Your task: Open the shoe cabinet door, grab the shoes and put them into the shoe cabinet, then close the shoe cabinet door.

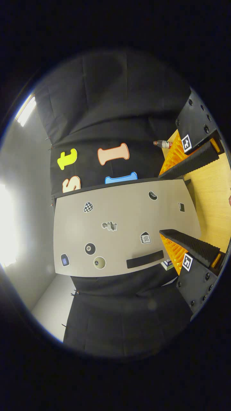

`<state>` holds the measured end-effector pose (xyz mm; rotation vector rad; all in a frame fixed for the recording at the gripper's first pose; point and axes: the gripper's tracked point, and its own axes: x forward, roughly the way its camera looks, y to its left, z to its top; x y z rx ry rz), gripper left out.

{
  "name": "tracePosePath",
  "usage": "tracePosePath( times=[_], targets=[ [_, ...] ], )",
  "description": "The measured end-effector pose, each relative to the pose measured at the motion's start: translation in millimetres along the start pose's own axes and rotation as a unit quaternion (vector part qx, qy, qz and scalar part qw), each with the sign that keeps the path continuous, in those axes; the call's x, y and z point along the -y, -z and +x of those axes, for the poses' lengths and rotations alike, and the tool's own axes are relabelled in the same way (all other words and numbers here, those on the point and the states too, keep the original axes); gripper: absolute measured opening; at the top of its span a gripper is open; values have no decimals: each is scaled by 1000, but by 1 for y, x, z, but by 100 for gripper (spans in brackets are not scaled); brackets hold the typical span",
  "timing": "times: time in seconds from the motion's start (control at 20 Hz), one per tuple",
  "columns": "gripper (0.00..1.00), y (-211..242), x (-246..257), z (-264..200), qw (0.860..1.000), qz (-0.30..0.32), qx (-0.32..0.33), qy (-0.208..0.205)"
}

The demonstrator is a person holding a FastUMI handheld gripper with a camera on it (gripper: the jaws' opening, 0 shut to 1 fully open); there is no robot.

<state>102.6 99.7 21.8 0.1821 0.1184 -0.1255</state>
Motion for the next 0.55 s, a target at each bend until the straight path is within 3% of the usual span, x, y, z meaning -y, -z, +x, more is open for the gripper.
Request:
tracePosePath(
  times=[0.55],
  targets=[
    [98, 13, -9, -3, 1000, -5, -2, -14]
  ],
)
